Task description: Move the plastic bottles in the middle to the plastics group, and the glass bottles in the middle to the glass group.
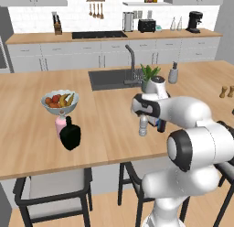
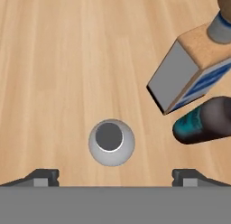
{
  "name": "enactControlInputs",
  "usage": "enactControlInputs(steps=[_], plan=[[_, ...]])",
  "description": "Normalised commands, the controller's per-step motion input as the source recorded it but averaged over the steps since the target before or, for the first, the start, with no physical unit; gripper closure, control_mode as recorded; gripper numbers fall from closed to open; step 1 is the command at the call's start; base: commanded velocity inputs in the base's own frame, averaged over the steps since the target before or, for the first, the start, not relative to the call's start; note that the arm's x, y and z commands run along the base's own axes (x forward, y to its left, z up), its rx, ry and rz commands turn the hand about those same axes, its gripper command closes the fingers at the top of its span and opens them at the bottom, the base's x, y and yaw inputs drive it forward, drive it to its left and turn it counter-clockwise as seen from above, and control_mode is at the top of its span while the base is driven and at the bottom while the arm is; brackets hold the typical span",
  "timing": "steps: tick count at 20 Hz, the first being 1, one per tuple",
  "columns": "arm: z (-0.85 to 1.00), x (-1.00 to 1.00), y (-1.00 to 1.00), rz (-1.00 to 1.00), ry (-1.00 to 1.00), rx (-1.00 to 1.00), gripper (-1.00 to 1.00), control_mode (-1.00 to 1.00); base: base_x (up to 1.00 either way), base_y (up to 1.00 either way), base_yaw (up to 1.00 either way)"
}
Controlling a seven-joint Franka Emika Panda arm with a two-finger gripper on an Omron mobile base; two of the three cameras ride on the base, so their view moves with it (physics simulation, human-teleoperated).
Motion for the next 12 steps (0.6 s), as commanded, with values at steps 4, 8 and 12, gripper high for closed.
enactControlInputs(steps=[4,8,12], plan=[[-0.19,0.34,0.00,0.00,0.00,0.00,-1.00,-1.00,0.00,0.00,0.00],[-0.12,0.01,0.00,0.00,0.00,0.00,-1.00,-1.00,0.00,0.00,0.00],[-0.20,0.04,0.01,0.00,0.00,0.00,-1.00,-1.00,0.00,0.00,0.00]])
